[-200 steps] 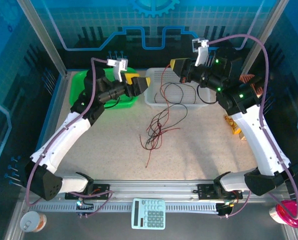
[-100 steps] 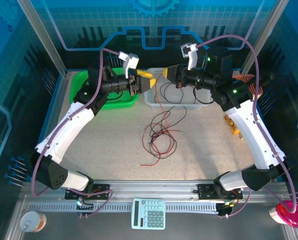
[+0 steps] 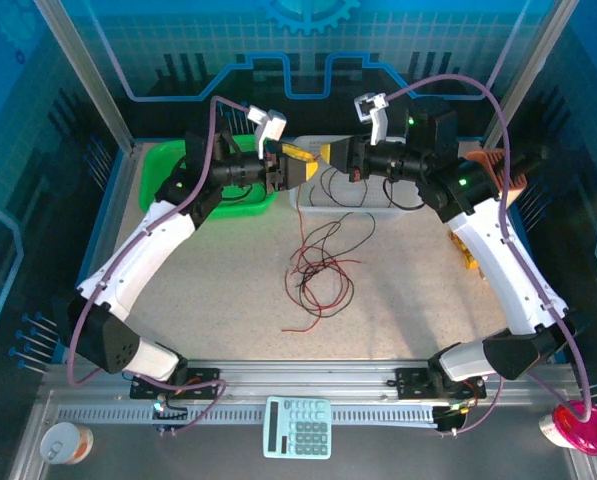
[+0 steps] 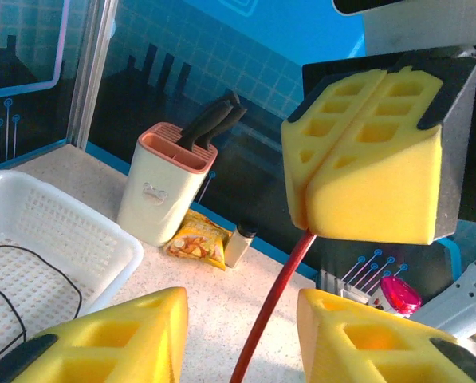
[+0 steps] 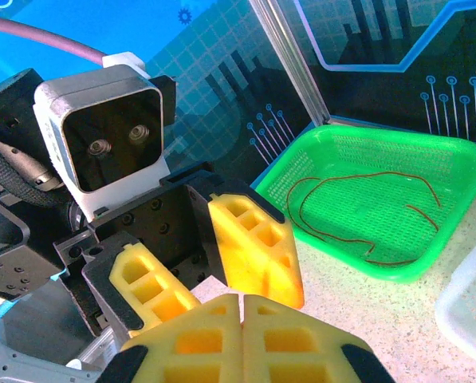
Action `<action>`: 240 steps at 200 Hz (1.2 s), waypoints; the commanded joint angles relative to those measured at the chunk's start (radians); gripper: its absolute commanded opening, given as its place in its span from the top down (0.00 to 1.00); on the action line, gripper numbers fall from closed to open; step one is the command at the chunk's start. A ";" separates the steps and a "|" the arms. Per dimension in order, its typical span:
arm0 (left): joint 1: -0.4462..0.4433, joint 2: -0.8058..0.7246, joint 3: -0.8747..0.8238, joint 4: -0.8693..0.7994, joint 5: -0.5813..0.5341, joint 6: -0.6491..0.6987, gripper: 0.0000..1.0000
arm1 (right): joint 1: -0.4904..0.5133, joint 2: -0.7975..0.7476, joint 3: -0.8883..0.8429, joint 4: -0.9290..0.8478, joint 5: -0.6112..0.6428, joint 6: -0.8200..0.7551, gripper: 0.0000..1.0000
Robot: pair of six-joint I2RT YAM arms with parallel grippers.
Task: Untangle the cables
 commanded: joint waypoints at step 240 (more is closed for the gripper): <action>-0.038 -0.023 0.250 0.120 -0.356 -0.221 1.00 | 0.115 -0.067 -0.581 0.437 0.073 -0.023 0.59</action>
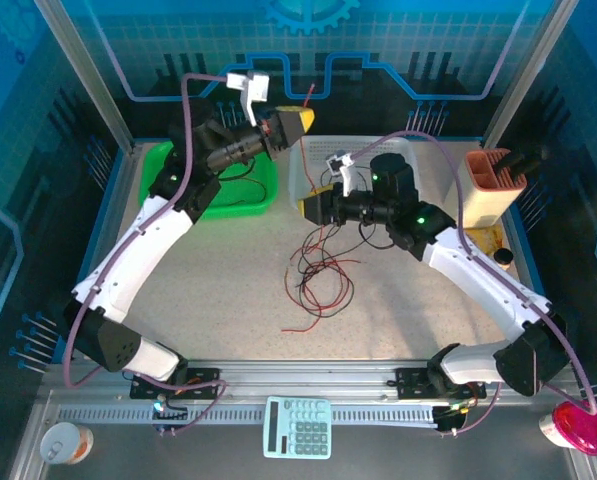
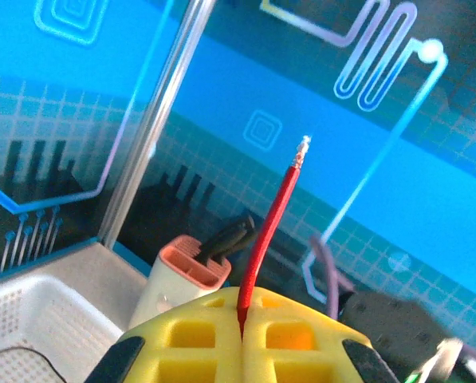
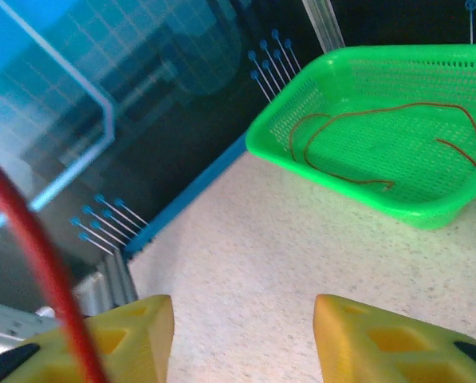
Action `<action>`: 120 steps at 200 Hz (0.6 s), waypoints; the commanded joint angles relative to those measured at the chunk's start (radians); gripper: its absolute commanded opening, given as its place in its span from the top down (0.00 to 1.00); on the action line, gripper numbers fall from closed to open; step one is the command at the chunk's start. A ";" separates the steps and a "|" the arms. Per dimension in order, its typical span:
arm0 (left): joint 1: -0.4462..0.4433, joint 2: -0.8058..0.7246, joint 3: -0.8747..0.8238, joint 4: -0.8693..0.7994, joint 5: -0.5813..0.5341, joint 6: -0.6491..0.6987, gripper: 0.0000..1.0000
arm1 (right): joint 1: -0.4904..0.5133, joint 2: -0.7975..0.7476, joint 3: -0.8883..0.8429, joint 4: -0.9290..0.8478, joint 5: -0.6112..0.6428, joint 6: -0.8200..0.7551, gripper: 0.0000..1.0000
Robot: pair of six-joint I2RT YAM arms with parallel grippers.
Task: Untangle the cables
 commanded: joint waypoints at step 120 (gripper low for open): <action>0.160 0.016 0.357 -0.181 -0.262 0.095 1.00 | 0.003 0.049 -0.230 0.122 0.110 0.042 0.39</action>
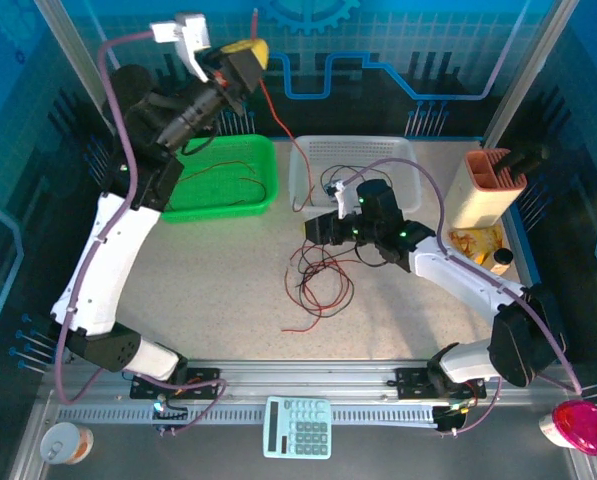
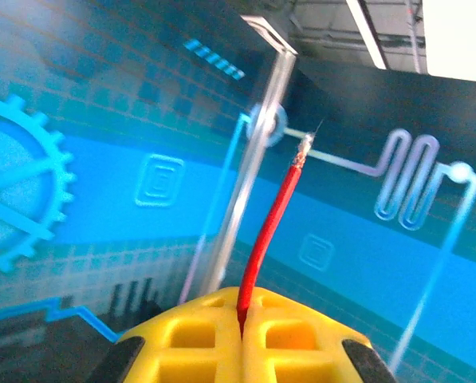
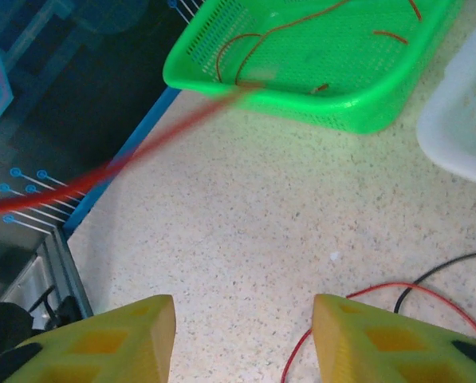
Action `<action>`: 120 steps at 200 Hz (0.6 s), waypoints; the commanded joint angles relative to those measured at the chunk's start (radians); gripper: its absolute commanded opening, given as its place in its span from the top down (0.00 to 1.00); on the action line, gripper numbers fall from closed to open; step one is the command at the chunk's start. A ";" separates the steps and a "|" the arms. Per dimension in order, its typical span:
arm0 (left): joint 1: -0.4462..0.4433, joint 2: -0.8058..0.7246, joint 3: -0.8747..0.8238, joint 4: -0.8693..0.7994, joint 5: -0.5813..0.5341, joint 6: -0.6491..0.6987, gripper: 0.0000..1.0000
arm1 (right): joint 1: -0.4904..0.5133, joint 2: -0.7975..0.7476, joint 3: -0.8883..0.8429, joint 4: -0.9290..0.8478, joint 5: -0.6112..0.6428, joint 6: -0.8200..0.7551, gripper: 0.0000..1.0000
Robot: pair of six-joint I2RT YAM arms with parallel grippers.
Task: Untangle the cables
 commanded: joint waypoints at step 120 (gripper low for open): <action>0.352 0.052 -0.248 0.190 -0.198 0.189 1.00 | -0.018 -0.234 0.009 -0.208 0.143 -0.046 0.24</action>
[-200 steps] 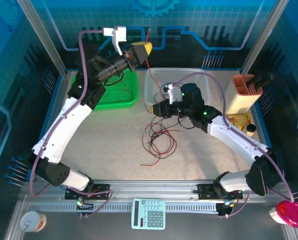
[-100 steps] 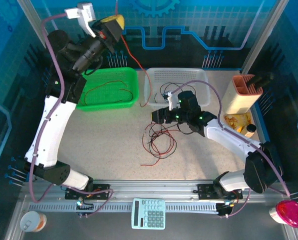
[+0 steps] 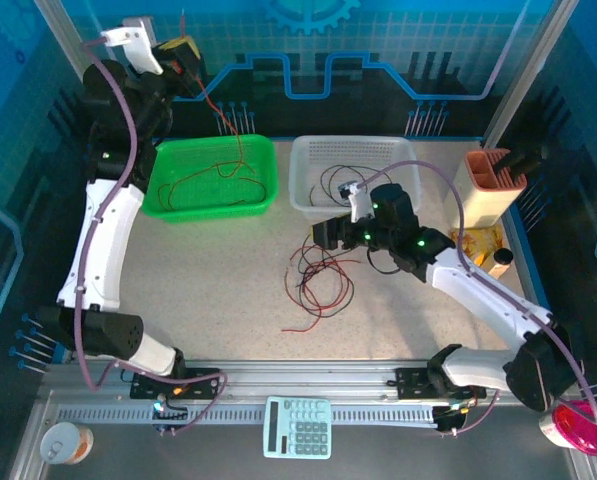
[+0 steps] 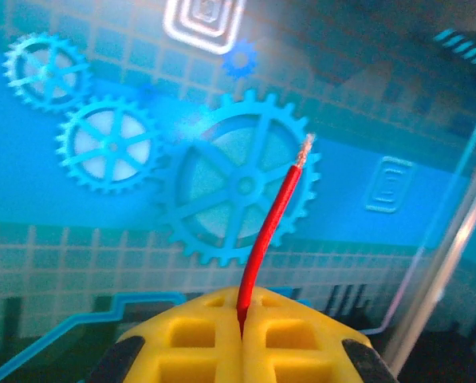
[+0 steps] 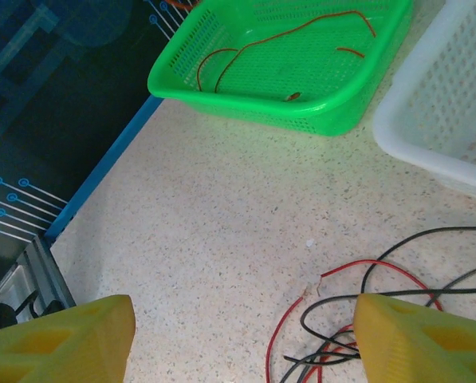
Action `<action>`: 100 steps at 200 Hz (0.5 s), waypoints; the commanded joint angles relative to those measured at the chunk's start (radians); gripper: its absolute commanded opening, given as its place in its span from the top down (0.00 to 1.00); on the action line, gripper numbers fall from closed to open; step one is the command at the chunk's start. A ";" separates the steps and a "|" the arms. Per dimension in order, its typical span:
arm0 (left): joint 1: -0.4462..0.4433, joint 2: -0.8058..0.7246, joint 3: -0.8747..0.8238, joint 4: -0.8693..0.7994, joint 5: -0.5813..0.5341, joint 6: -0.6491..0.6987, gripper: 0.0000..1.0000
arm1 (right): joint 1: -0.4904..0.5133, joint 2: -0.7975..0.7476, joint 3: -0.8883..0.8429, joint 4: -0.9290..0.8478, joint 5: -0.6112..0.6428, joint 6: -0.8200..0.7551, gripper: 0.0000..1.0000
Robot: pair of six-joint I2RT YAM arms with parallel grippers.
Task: Untangle the cables
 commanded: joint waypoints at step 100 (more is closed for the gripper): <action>0.138 0.113 -0.306 0.293 -0.291 0.295 1.00 | -0.095 -0.216 -0.045 -0.178 0.076 -0.058 0.19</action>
